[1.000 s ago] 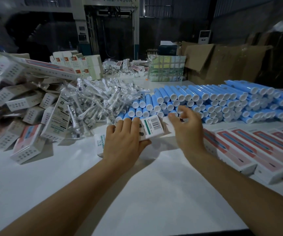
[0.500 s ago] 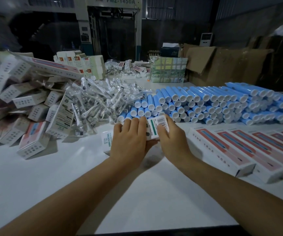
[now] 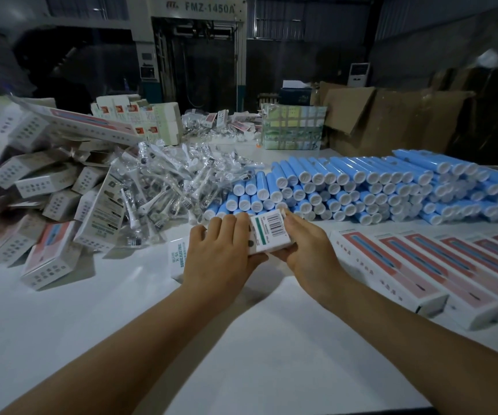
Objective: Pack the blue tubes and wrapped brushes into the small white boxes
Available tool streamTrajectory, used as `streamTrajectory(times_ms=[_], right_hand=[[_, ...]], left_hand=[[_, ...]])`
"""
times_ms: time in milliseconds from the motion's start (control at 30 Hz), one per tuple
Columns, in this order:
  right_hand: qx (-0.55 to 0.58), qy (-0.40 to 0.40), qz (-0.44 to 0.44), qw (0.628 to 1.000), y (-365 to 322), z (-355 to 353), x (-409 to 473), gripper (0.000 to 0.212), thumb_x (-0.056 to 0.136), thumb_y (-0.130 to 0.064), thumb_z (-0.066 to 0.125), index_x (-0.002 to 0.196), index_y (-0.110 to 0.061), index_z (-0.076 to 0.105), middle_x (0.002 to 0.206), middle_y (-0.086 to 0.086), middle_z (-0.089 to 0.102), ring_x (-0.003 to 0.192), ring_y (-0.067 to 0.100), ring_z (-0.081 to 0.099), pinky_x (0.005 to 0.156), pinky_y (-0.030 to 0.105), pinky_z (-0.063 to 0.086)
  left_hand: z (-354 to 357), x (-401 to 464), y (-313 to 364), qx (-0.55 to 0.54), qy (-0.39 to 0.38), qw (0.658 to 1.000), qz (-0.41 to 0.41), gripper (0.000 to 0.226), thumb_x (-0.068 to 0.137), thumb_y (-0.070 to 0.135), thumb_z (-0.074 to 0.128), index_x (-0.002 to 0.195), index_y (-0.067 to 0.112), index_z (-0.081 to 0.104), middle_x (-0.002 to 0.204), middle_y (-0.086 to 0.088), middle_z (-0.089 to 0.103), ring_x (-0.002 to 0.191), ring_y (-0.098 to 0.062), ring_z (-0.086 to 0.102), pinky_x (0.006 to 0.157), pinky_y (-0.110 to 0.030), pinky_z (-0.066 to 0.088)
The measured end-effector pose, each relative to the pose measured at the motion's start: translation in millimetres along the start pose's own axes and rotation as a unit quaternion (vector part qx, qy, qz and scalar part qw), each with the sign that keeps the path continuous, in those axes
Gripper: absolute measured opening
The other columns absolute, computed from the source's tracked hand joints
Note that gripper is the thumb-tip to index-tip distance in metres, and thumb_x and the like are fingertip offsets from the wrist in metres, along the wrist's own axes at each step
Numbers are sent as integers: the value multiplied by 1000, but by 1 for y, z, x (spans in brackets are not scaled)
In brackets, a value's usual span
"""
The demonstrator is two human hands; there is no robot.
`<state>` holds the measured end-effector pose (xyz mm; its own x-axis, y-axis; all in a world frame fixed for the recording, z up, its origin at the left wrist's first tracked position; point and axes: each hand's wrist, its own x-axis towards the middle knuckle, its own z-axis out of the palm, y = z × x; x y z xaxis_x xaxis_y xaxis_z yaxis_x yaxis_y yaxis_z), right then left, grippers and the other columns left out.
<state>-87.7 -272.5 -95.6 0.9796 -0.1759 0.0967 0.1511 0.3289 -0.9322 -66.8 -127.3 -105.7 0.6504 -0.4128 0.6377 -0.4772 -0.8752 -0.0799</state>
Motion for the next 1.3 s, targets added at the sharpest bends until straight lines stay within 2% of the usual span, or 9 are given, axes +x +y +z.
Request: streamTrajectory(times_ms=[167,400,567,700,767,867,1033,1200,1300], right_hand=[[19,-25,-4,999,0,-4,1,28,102,-12,35,120,-10,57,99,12,71,91,20,69,71,30,58],[8,-11,-4,1000,3,-4,0,36,99,-6,36,109,-30,61,100,8,71,94,21,66,80,37,56],[36,11,-12,999,7,-1,1,31,99,-21,40,103,-24,71,90,8,72,85,19,69,81,40,55],[-144,29,-58,987,18,1,-2,46,100,-22,41,145,-30,36,109,-1,66,91,8,68,79,31,56],[-217,5,-78,973,23,-1,-3,55,99,-24,42,149,-36,24,120,-6,61,101,7,64,89,33,54],[-205,-26,-79,975,21,-3,-1,58,99,-21,43,149,-37,19,113,-16,59,97,-3,64,79,20,54],[-252,20,-118,960,18,2,-5,38,100,-19,44,136,-32,47,97,-25,63,98,3,64,78,16,53],[-310,46,-146,938,22,4,-10,43,99,-24,46,142,-23,43,93,-31,56,85,-19,58,63,4,47],[-294,23,-153,943,18,4,-10,33,98,-24,50,127,-39,54,83,-34,63,87,-17,60,73,13,54]], left_hand=[[0,0,-3,-4,15,1000,7,65,78,51,55,115,-2,60,102,-17,64,86,-35,61,70,-45,48],[0,0,-1,14,18,999,34,63,72,50,65,109,-1,62,97,-16,65,81,-33,61,66,-43,48],[-3,1,2,44,9,998,44,69,72,54,72,112,-2,62,96,-14,65,80,-31,61,65,-40,49],[-6,-1,1,60,0,997,50,68,81,56,57,116,-2,61,98,-14,65,82,-30,61,66,-40,49],[-7,-3,0,59,0,997,54,68,81,56,52,115,-2,62,98,-14,65,82,-30,61,65,-40,49],[-9,-2,-4,48,12,998,50,66,78,55,57,110,-1,63,96,-13,65,80,-29,61,62,-39,48],[-12,2,-7,38,-39,998,15,69,79,59,54,119,3,57,105,-10,63,90,-27,59,69,-37,44],[-9,3,-1,62,-6,997,44,68,76,59,64,110,-1,63,96,-13,66,79,-28,62,60,-36,46],[-11,3,2,73,-48,996,18,76,85,66,38,127,4,50,114,-8,60,97,-24,58,72,-34,44]])
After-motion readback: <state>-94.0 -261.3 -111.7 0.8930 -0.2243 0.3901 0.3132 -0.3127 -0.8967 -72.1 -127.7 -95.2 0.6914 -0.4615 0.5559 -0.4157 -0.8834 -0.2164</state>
